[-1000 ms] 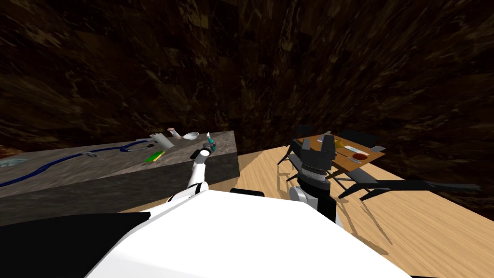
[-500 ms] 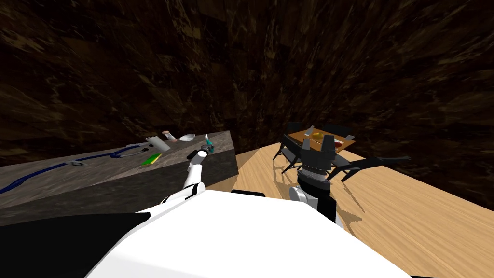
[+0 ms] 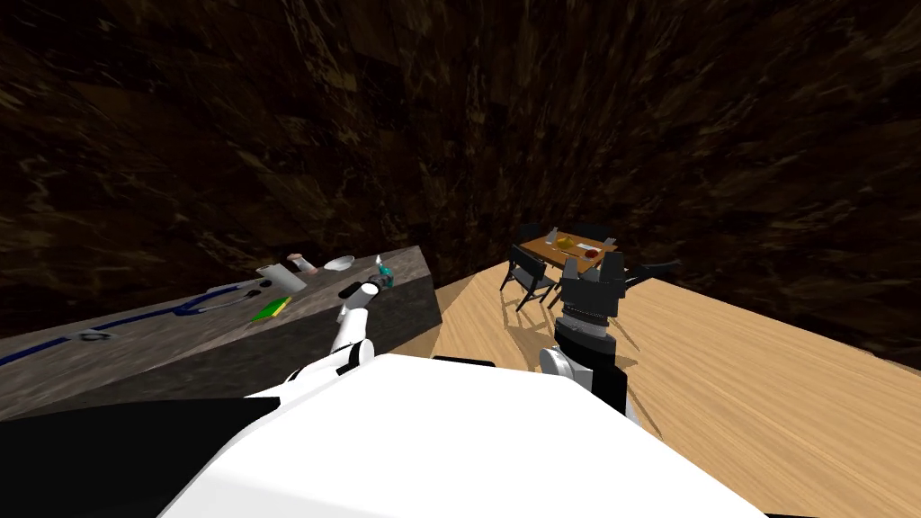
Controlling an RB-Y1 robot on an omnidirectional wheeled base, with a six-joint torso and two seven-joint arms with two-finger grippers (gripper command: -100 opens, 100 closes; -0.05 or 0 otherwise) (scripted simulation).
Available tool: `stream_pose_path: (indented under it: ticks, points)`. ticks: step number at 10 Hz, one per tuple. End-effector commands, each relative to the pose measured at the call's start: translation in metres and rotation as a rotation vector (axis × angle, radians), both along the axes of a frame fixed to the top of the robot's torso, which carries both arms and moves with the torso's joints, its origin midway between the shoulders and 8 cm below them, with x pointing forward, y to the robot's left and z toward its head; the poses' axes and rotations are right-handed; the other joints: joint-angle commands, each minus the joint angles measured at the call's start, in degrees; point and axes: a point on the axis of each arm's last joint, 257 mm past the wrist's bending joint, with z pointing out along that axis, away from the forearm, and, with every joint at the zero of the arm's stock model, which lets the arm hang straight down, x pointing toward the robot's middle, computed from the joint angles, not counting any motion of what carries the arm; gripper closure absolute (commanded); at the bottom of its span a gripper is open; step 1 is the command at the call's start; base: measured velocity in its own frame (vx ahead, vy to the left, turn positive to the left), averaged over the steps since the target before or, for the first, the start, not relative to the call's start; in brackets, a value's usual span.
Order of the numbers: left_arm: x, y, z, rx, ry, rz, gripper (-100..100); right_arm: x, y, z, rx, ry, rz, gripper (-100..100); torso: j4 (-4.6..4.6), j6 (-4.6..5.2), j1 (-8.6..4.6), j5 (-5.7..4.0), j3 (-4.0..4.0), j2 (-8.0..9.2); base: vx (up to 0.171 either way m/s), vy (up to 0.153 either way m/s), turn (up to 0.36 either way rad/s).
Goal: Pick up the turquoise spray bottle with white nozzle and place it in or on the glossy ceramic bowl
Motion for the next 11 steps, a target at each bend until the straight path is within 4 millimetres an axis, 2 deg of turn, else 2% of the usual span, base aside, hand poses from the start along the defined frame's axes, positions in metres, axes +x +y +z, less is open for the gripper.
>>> stream_pose_path:
  ticks: [1,4,7,8,9,10,11]
  points:
    - [-0.013,0.013,-0.013,0.001,0.049,0.016,100,0.0,0.0,0.0,0.0,0.0,0.0,0,0.0,0.0,0.0,0.0,0.0,0.0,-0.137,0.099,-0.203]
    - [-0.031,0.051,-0.014,0.017,0.096,0.061,100,0.0,0.0,0.0,0.0,0.0,0.0,0,-0.14,-0.09,0.52,0.17,-0.2,-0.27,-0.117,0.116,-0.194]
    - [-0.046,0.09,-0.006,0.027,0.116,0.118,100,0.0,0.0,0.0,0.0,0.0,0.0,0,-0.26,-0.14,0.76,0.14,-0.37,-0.49,-0.106,0.163,-0.182]
    - [-0.051,0.103,-0.001,0.03,0.116,0.139,100,0.0,0.0,0.0,0.0,0.0,0.0,0,-0.31,-0.2,0.85,0.18,-0.39,-0.49,-0.101,0.183,-0.14]
    - [-0.058,0.127,0.011,0.033,0.106,0.181,100,0.0,0.0,0.0,0.0,0.0,0.0,0,-0.31,-0.22,0.88,0.15,-0.44,-0.58,-0.074,0.235,-0.203]
    - [-0.058,0.127,0.011,0.033,0.106,0.181,100,0.0,0.0,0.0,0.0,0.0,0.0,0,-0.3,-0.24,1.07,0.15,-0.47,-0.68,-0.042,0.207,-0.075]
    - [-0.063,0.149,0.026,0.033,0.083,0.223,100,0.0,0.0,0.0,0.0,0.0,0.0,0,-0.34,-0.24,0.94,0.18,-0.56,-0.82,-0.018,0.227,-0.124]
